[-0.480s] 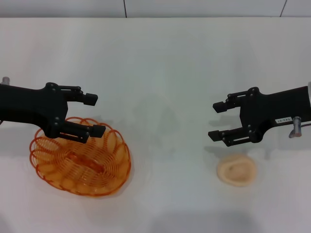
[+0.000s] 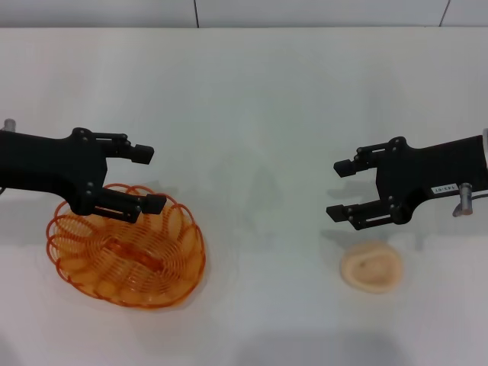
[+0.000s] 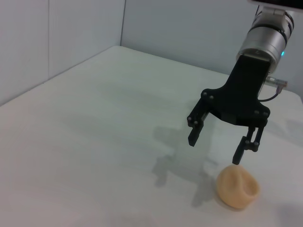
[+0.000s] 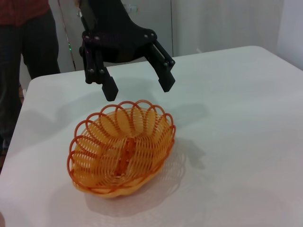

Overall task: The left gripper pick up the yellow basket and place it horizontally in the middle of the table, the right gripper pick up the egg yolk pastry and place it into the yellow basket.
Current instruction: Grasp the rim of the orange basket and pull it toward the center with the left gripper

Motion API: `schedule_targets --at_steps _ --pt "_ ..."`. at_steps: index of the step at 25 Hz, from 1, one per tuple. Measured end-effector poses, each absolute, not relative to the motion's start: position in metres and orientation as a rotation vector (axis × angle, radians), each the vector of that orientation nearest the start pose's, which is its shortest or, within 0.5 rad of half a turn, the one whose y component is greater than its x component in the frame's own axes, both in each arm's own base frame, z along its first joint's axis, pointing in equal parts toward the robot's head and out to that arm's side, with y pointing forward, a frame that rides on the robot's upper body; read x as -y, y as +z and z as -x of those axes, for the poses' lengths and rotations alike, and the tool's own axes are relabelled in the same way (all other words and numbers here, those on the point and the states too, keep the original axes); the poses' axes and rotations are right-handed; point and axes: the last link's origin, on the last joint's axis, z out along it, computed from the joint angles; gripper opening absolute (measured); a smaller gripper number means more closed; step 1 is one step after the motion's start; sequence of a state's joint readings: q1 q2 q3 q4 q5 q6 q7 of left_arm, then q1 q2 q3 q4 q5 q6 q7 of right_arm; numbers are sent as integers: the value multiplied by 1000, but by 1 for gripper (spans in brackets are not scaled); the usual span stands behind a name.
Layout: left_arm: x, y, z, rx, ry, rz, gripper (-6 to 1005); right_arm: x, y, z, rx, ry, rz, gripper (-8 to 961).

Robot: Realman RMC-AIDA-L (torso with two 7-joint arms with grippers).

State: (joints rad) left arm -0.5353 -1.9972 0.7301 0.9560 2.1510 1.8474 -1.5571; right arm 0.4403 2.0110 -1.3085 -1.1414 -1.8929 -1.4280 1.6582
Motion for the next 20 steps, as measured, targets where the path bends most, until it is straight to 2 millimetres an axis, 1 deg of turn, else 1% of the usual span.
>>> schedule_targets --at_steps 7,11,16,18,19,20 --pt "-324 65 245 521 -401 2964 862 -335 0 -197 -230 279 2945 705" --pt "-329 73 243 611 -358 2947 860 -335 0 -196 -229 283 2944 705" --pt "-335 86 238 751 -232 2892 857 -335 0 -196 -228 286 2944 705" --pt "-338 88 238 823 -149 2876 856 -335 0 -195 -228 289 2943 705" --pt "-340 88 237 908 -59 2868 855 -335 0 -195 -228 291 2942 705" --pt "-341 89 237 954 -11 2859 854 -335 1 -195 -228 293 2941 705"
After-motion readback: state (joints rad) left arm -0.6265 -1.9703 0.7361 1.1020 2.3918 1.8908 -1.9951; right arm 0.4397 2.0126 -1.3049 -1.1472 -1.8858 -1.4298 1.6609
